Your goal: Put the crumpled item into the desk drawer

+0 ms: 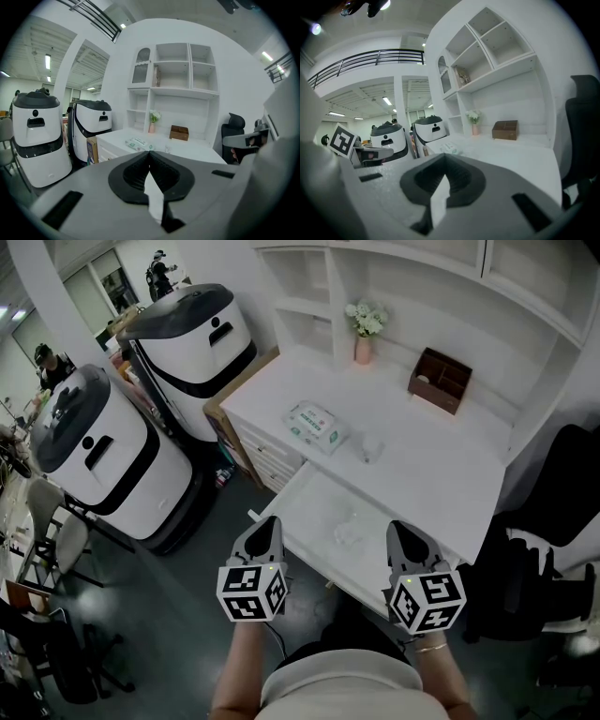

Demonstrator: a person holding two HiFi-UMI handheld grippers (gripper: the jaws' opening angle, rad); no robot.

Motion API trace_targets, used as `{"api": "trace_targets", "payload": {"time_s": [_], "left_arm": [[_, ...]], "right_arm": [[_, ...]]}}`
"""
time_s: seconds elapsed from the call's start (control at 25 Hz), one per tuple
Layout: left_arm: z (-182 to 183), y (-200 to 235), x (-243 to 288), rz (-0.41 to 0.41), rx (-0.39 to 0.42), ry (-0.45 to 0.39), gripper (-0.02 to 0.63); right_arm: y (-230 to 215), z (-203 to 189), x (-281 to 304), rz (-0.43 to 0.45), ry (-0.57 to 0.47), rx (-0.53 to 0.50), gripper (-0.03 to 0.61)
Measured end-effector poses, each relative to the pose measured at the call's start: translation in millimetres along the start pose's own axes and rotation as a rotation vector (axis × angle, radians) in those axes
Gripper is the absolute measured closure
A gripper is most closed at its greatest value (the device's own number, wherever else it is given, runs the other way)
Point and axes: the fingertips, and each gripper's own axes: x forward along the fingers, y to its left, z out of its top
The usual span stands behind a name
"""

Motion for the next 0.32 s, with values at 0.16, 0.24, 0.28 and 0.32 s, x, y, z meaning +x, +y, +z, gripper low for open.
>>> {"api": "trace_targets", "payload": {"time_s": [0.16, 0.24, 0.28, 0.32], "left_arm": [[1.9, -0.1, -1.0, -0.003, 0.000, -0.006, 0.620], [1.9, 0.4, -1.4, -0.002, 0.000, -0.005, 0.620], [1.6, 0.8, -1.7, -0.001, 0.000, -0.004, 0.620], [1.2, 1.1, -1.9, -0.001, 0.000, -0.003, 0.620]], "right_arm": [[1.3, -2.2, 0.6, 0.001, 0.006, -0.002, 0.577], [1.9, -3.0, 1.2, 0.003, 0.010, -0.004, 0.577], [2.2, -3.6, 1.5, 0.005, 0.012, -0.005, 0.577], [2.6, -4.2, 1.8, 0.007, 0.014, -0.006, 0.577]]}}
